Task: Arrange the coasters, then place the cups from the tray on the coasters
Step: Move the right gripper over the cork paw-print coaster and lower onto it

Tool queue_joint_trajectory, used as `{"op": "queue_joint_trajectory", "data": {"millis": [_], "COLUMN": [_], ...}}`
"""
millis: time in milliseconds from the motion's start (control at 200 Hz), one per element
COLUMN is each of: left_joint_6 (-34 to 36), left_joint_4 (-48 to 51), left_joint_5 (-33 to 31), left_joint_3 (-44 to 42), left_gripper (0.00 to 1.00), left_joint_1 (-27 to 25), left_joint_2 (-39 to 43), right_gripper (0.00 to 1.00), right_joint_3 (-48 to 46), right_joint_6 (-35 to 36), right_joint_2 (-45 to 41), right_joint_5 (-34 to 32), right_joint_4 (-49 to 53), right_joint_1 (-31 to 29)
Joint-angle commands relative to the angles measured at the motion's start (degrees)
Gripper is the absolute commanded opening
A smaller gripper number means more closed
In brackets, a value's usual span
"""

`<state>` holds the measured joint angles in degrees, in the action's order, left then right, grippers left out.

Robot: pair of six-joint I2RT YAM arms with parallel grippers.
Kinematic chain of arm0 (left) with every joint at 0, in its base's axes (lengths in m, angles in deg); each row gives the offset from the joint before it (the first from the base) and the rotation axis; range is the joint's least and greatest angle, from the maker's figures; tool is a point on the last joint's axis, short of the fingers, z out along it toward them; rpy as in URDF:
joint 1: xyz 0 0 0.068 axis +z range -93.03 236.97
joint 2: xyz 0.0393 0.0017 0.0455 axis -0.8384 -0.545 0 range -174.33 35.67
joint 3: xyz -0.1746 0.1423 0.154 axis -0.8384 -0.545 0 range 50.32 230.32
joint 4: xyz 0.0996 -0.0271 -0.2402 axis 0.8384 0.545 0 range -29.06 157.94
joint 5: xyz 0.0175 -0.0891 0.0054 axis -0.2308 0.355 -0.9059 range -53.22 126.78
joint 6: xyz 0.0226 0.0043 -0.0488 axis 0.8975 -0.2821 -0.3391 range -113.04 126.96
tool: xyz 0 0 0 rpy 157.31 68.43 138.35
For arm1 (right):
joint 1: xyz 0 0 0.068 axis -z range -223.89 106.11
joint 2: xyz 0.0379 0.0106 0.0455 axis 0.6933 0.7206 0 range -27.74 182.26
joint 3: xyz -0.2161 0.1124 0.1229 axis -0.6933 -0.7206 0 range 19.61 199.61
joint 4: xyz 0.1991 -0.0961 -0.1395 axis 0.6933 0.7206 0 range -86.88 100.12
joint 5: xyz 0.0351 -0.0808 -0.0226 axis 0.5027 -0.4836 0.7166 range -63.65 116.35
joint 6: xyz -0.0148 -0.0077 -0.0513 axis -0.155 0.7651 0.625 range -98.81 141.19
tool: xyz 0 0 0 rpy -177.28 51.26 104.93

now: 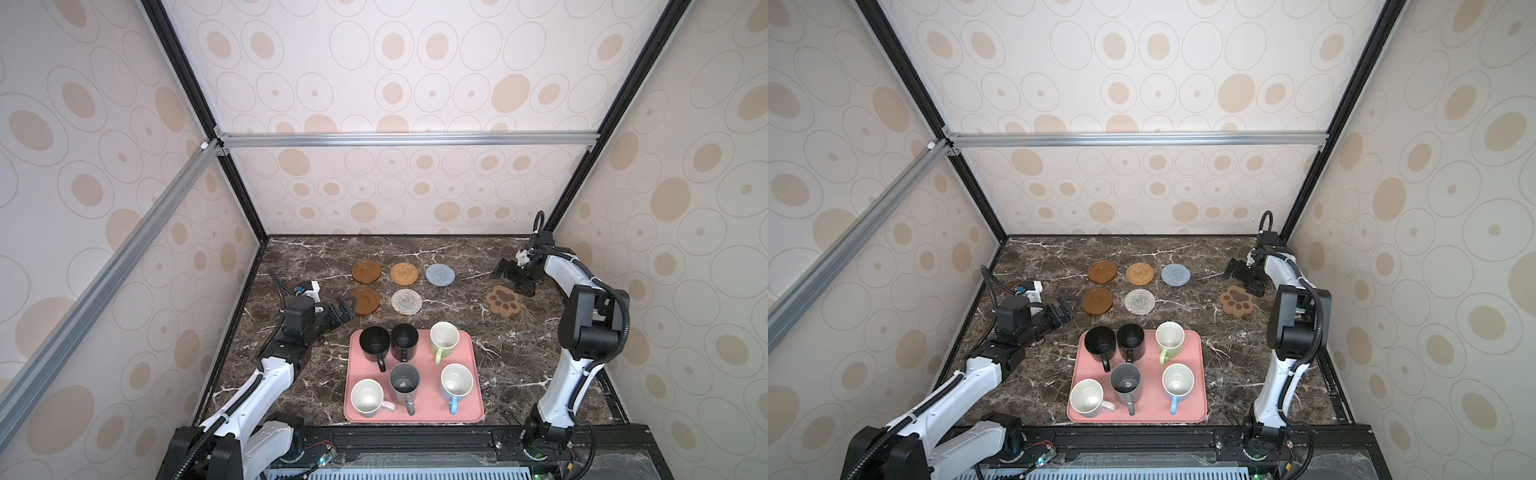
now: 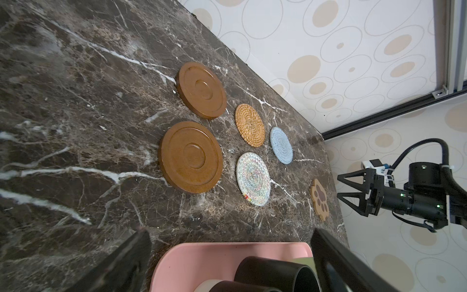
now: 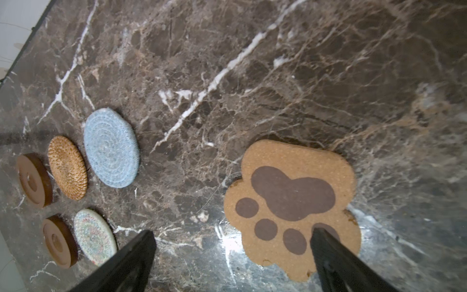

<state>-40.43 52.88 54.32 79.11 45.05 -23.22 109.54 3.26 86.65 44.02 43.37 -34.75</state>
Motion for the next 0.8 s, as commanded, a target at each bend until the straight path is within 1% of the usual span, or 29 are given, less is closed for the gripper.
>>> {"op": "queue_joint_trajectory", "data": {"millis": [0,180,345,410,660,790], "left_joint_6": [-1.21,-1.14,-1.23,-1.28,-1.56,-1.62], "left_joint_4": [0.12,0.24,0.14,0.14,-0.02,-0.12], "left_joint_5": [-0.33,-0.33,-0.29,-0.21,-0.29,-0.32], "left_joint_3": [-0.47,-0.59,-0.58,-0.71,-1.55,-2.16], "left_gripper": [1.00,1.00,1.00,1.00,1.00,1.00], "left_joint_1": [0.41,0.41,0.41,0.41,0.41,0.41], "left_joint_2": [1.22,1.41,1.50,1.67,2.29,2.90], "right_gripper": [1.00,1.00,1.00,1.00,0.99,0.99], "right_joint_3": [-0.24,-1.28,-1.60,-0.93,3.17,7.80], "right_joint_6": [1.44,-0.29,-4.04,-6.32,-12.23,-14.55], "right_joint_2": [2.17,2.74,2.68,2.95,5.22,8.13], "right_joint_5": [-1.52,-2.44,-7.85,-10.69,-16.91,-19.18], "right_joint_4": [0.41,-1.45,-1.69,-0.61,4.19,8.76], "right_joint_1": [1.16,2.43,2.54,2.55,2.54,2.47]}}
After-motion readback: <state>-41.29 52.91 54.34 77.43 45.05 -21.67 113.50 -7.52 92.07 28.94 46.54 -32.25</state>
